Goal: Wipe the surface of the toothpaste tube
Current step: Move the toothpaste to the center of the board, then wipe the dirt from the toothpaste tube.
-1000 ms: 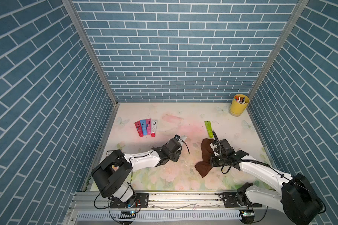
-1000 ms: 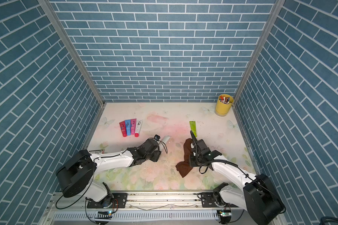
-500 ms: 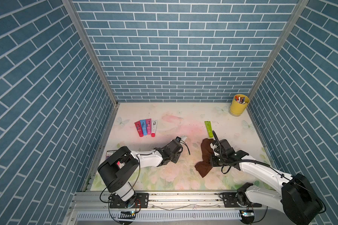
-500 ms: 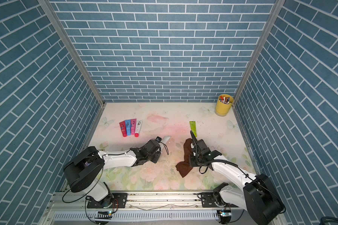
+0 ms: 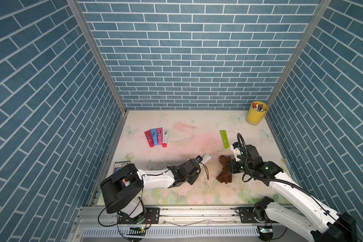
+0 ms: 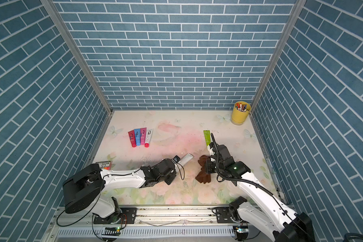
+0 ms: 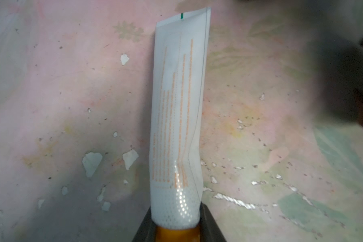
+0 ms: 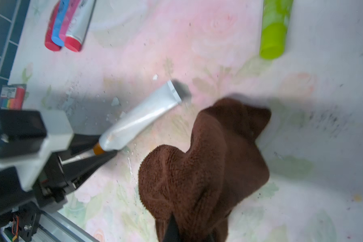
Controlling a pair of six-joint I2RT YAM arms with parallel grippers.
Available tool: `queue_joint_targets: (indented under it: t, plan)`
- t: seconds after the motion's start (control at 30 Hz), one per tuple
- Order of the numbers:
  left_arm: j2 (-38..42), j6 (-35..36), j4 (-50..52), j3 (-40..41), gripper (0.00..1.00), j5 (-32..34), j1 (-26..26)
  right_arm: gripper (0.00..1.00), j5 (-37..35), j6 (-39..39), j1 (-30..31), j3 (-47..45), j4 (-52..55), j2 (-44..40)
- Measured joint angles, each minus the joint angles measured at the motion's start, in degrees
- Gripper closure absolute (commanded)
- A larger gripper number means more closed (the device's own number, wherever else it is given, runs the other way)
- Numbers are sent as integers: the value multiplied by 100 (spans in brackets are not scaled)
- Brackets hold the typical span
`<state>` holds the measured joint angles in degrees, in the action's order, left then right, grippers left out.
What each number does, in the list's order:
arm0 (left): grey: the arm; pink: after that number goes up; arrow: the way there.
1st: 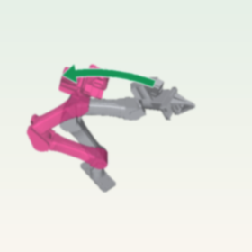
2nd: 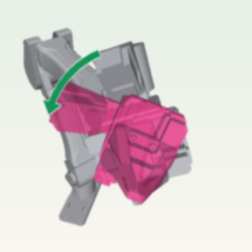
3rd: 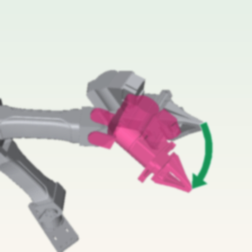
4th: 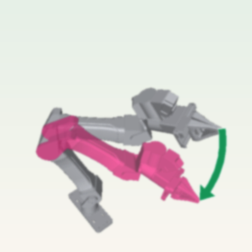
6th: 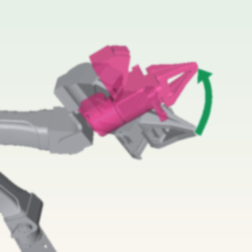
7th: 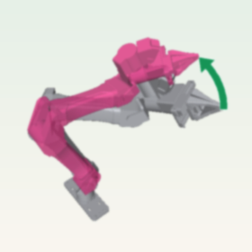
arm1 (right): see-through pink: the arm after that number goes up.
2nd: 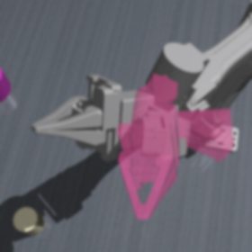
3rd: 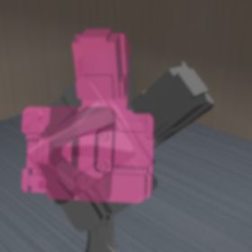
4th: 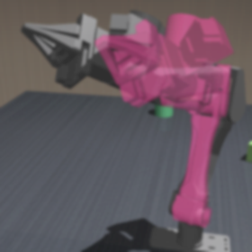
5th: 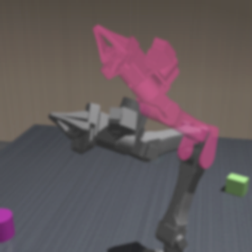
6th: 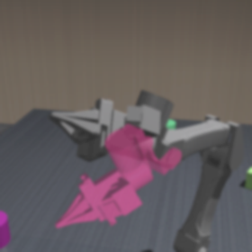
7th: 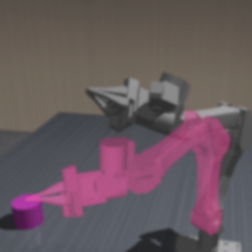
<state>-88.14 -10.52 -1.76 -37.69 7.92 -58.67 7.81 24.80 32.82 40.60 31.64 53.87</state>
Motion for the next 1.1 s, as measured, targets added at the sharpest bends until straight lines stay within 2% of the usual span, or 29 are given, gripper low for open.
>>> queue_joint_targets:
  t: [0.4, 0.73, 1.1]
  plan:
    - [-262, 140, -459, 109, 86, -166, -201, 100, 146, -240, 59, 748, -433, 2055]
    - [-341, 181, -629, 109, 88, -203, -232, 100, 142, -260, 284, 754, -1163, 3259]
    - [-350, 223, -627, 109, 90, -149, -245, 100, -118, -59, 584, 358, -2144, 3644]
